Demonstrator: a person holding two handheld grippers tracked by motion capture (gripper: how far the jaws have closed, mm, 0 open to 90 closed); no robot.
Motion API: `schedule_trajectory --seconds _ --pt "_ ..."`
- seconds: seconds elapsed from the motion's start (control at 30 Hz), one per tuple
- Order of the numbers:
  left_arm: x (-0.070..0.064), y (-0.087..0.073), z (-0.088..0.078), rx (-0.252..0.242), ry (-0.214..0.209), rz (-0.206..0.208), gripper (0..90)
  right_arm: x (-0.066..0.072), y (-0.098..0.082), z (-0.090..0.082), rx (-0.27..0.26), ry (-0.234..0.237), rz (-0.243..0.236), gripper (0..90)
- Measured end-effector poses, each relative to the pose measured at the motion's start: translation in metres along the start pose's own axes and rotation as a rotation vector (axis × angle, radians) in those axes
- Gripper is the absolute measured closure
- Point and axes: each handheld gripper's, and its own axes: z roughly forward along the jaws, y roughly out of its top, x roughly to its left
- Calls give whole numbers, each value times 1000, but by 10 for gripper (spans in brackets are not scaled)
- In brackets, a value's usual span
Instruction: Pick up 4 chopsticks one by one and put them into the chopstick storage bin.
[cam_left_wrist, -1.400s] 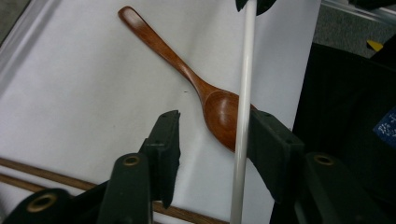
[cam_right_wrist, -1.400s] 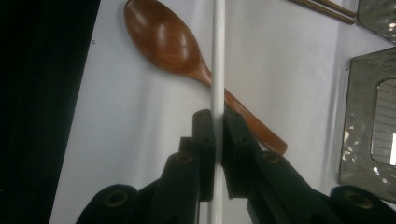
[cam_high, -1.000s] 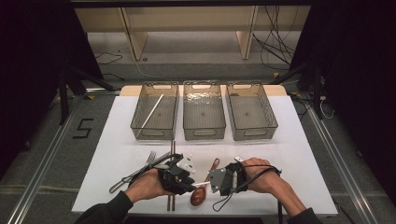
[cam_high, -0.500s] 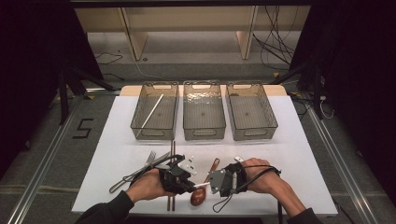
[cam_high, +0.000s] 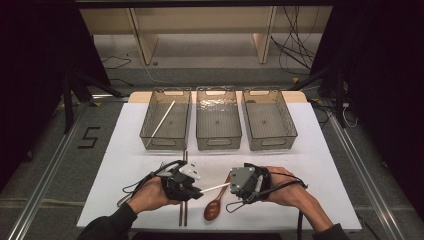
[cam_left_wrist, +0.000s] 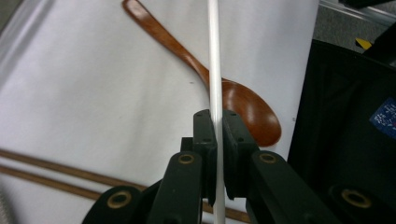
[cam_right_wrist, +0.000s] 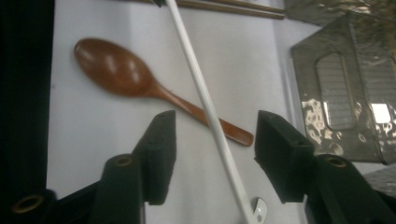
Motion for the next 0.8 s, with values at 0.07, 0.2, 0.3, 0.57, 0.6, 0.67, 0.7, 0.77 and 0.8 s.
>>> schedule_trajectory --seconds 0.07,0.2,0.3,0.57,0.6,0.67,0.7,0.77,0.8 --pt "3 -2 -4 -9 15 -21 850 0 -2 -2 -37 -2 62 458" --pt "11 -7 -11 -24 46 -52 849 -1 -7 -3 -87 -20 177 419" --pt "16 -11 -15 -41 66 -80 849 -2 -13 -4 -123 -25 276 395" --pt "28 -18 -25 -83 104 -154 849 1 -27 -8 -165 -87 462 356" --pt "29 -19 -26 -86 112 -167 849 1 -29 -8 -165 -90 484 341" --pt "32 -20 -29 -91 121 -183 849 1 -33 -8 -160 -93 521 335" --pt "34 -21 -30 -96 126 -191 849 2 -35 -8 -157 -100 535 332" --pt "37 -22 -32 -104 136 -209 849 1 -39 -9 -161 -107 562 329" --pt "39 -23 -34 -103 141 -209 848 1 -41 -9 -173 -106 577 328"
